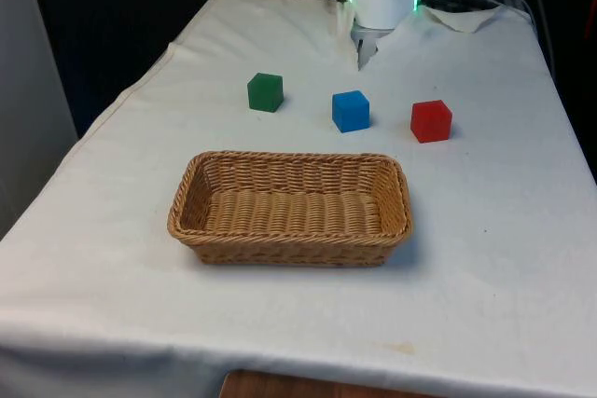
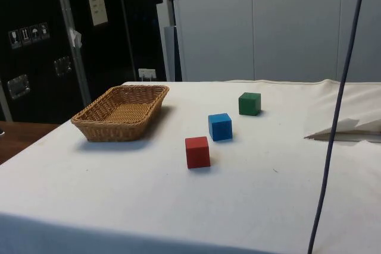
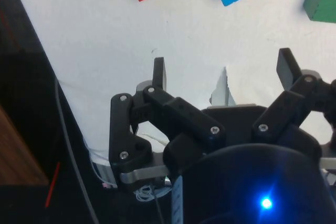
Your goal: Pick up exactly two blocks and place them into the basket.
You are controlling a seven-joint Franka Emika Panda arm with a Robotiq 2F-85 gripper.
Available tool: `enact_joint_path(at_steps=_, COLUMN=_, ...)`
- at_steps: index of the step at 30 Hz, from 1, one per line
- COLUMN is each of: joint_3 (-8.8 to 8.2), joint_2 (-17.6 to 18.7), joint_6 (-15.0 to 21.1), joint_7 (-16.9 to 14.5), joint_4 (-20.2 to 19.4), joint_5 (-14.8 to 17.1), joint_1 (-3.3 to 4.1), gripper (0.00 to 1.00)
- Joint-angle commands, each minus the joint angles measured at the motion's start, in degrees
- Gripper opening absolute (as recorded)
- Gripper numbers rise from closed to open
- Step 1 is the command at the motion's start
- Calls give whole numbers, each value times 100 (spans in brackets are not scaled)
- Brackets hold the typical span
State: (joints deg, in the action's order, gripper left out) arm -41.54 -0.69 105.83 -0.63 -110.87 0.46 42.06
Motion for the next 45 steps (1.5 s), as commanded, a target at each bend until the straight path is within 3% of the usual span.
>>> enact_joint_path(at_steps=1, joint_3=11, joint_2=-29, joint_6=6, joint_7=17, joint_4=-23, joint_5=-29, joint_1=0, gripper=100)
enact_joint_path(at_steps=2, joint_3=40, joint_2=-183, joint_6=126, joint_7=138, joint_4=-160, joint_5=-183, joint_1=17, gripper=100)
enact_joint_path(at_steps=8, joint_3=126, joint_2=-384, joint_6=160, joint_7=264, joint_4=-344, joint_5=-367, joint_1=11, gripper=100)
enact_joint_path(at_steps=9, joint_3=92, joint_2=-235, joint_6=40, joint_7=143, joint_4=-212, joint_5=-212, joint_1=0, gripper=100)
enact_joint_path(at_steps=12, joint_3=178, joint_2=-516, joint_6=212, joint_7=332, joint_4=-464, joint_5=-470, joint_1=6, gripper=100)
enact_joint_path(at_steps=16, joint_3=223, joint_2=-647, joint_6=304, joint_7=378, joint_4=-596, joint_5=-561, joint_1=-6, gripper=100)
enact_joint_path(at_steps=17, joint_3=189, joint_2=-516, joint_6=178, joint_7=281, joint_4=-481, joint_5=-430, joint_1=0, gripper=100)
enact_joint_path(at_steps=18, joint_3=241, joint_2=-710, joint_6=367, joint_7=390, joint_4=-676, joint_5=-596, joint_1=-6, gripper=100)
enact_joint_path(at_steps=21, joint_3=252, joint_2=-796, joint_6=470, joint_7=378, joint_4=-796, joint_5=-642, joint_1=-6, gripper=100)
enact_joint_path(at_steps=25, joint_3=246, joint_2=-837, joint_6=481, joint_7=309, joint_4=-871, joint_5=-602, joint_1=0, gripper=100)
enact_joint_path(at_steps=32, joint_3=281, joint_2=-1077, joint_6=888, joint_7=246, joint_4=-1238, joint_5=-773, joint_1=-11, gripper=100)
enact_joint_path(at_steps=33, joint_3=264, joint_2=-1026, joint_6=796, joint_7=218, joint_4=-1180, joint_5=-699, joint_1=0, gripper=100)
enact_joint_path(at_steps=45, joint_3=275, joint_2=-1152, joint_6=1243, joint_7=-160, joint_4=-1599, joint_5=-773, joint_1=-80, gripper=100)
